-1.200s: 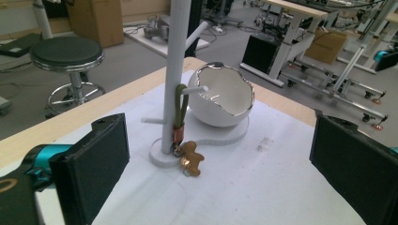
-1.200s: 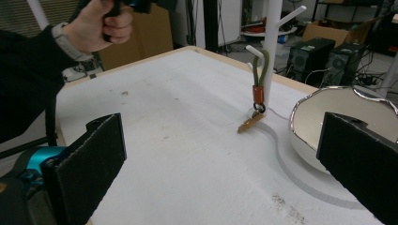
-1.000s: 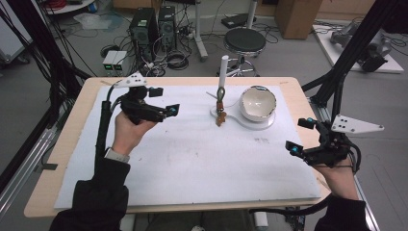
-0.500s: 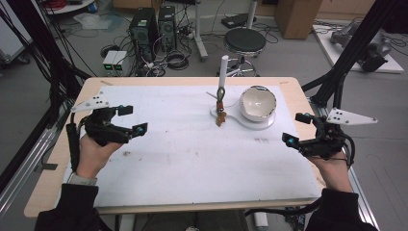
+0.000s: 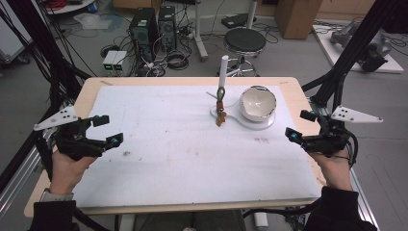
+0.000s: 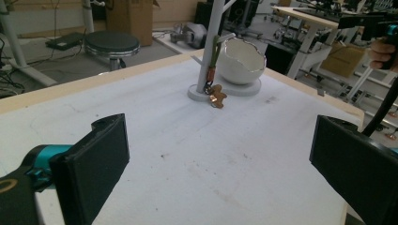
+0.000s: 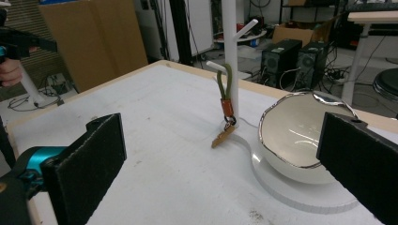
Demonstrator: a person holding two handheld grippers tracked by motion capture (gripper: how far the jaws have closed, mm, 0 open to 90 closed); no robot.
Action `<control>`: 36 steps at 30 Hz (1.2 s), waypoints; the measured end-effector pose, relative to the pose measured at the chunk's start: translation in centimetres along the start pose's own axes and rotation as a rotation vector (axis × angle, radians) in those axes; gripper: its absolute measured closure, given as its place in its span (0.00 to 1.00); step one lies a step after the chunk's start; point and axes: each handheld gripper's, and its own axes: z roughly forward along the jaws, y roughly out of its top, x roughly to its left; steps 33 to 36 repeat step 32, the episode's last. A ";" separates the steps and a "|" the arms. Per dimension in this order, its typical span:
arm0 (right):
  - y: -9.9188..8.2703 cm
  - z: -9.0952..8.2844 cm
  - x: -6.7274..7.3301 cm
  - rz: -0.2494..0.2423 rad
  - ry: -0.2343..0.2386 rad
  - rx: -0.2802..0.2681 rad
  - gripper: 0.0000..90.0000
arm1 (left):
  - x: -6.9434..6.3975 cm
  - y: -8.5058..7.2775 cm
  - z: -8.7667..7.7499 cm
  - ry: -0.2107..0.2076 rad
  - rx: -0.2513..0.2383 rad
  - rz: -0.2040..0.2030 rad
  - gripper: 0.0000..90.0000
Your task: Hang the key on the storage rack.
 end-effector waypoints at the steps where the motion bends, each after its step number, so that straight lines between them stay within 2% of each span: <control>1: 0.1 0.1 0.3 -0.010 0.005 -0.002 0.01 | 0.0 -0.1 -0.2 0.007 -0.004 0.007 0.06; 10: 0.6 0.3 1.4 -0.039 0.024 -0.003 0.01 | -0.1 -0.2 -0.7 0.027 0.013 0.024 0.06; 18: 0.4 0.7 1.4 -0.041 0.024 0.011 0.01 | 0.0 -0.4 -0.6 0.036 0.024 0.014 0.06; 27: 0.6 0.7 1.6 -0.058 0.031 -0.001 0.01 | -0.2 -0.4 -0.6 0.043 0.016 0.018 0.06; 36: 0.6 0.7 1.6 -0.056 0.035 -0.004 0.01 | 0.1 -0.7 -0.4 0.052 0.036 0.020 0.06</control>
